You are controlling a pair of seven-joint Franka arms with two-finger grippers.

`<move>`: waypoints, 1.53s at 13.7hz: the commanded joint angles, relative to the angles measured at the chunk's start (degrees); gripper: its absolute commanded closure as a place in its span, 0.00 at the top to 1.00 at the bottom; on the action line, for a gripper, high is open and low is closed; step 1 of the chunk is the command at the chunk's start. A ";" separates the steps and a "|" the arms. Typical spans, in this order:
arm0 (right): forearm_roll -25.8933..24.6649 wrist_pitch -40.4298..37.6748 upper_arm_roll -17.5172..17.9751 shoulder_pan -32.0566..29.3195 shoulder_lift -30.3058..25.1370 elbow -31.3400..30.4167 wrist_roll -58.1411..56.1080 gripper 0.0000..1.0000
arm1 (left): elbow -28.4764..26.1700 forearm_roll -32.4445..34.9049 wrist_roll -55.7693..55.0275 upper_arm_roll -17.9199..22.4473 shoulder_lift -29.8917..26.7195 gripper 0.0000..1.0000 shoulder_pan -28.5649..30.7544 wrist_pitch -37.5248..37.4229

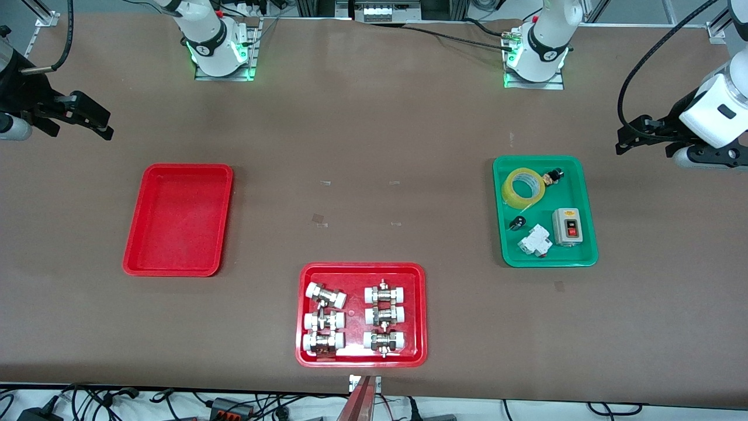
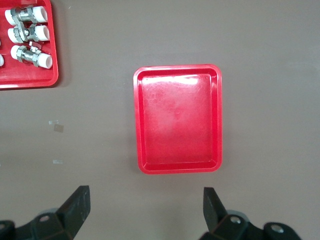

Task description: Left arm passes tape to right arm into tray

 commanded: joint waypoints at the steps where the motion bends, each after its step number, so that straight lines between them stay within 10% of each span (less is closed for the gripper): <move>1: 0.65 0.23 0.13 -0.18 -0.09 0.05 0.12 1.00 | 0.29 0.86 -1.26 -0.94 -0.89 1.00 0.67 -0.94; 15: 0.83 -0.30 0.04 -0.27 0.08 0.57 -0.49 1.00 | 4.70 0.86 -0.38 -0.77 11.22 1.00 1.72 -0.68; 21: 0.74 -0.30 0.21 0.09 0.08 0.57 0.04 1.00 | -5.63 0.86 -1.44 -0.94 19.42 1.00 1.81 11.76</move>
